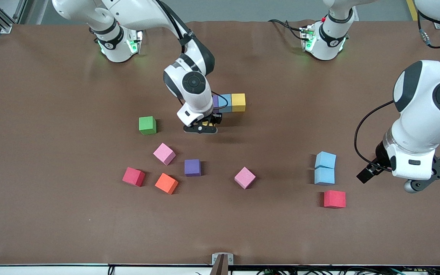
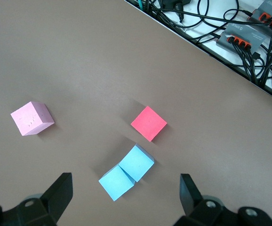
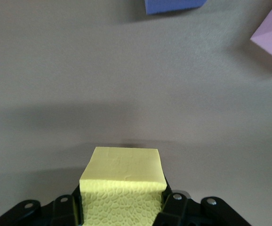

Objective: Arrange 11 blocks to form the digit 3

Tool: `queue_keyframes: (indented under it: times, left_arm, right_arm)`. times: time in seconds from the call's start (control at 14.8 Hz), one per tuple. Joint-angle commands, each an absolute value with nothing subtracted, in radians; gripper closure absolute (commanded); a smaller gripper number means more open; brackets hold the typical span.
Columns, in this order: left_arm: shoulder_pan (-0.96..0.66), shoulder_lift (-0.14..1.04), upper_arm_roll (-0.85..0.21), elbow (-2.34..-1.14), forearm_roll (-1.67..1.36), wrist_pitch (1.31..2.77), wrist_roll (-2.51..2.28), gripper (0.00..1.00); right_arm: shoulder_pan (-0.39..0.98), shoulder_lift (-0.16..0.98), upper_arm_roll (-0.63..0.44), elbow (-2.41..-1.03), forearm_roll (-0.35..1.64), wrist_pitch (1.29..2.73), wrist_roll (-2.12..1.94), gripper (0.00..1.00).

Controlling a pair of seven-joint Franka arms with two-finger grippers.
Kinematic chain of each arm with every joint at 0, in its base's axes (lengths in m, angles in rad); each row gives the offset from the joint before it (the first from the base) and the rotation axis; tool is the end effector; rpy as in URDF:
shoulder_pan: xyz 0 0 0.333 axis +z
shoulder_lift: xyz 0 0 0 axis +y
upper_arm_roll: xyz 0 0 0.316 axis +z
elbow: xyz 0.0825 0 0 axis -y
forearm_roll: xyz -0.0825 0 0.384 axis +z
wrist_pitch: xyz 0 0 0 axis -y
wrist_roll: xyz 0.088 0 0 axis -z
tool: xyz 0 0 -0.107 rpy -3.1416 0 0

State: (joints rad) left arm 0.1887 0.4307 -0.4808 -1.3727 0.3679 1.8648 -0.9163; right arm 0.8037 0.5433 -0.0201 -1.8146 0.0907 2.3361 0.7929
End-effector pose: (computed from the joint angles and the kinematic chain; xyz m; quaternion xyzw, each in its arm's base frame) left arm 0.6814 -0.1132 0.5027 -0.9528 -0.2869 -0.0915 0.0372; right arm 0.4582 0.4599 0.2383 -0.9990 0.0350 0.0268 0.0115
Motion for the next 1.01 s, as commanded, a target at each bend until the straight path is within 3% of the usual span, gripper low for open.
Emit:
queue_keyframes:
  times: [0.0, 0.94]
  left_arm:
    - [0.195, 0.417, -0.486, -1.373, 0.365, 1.847, -0.896, 0.0]
    - [0.232, 0.39, -0.486, -1.347, 0.353, 1.844, -0.704, 0.0]
  right_arm:
    - [0.819, 0.56, -0.021, -1.799, 0.081, 2.335, 0.784, 0.99]
    - [0.873, 0.601, -0.021, -1.802, 0.009, 2.365, 0.784, 0.99]
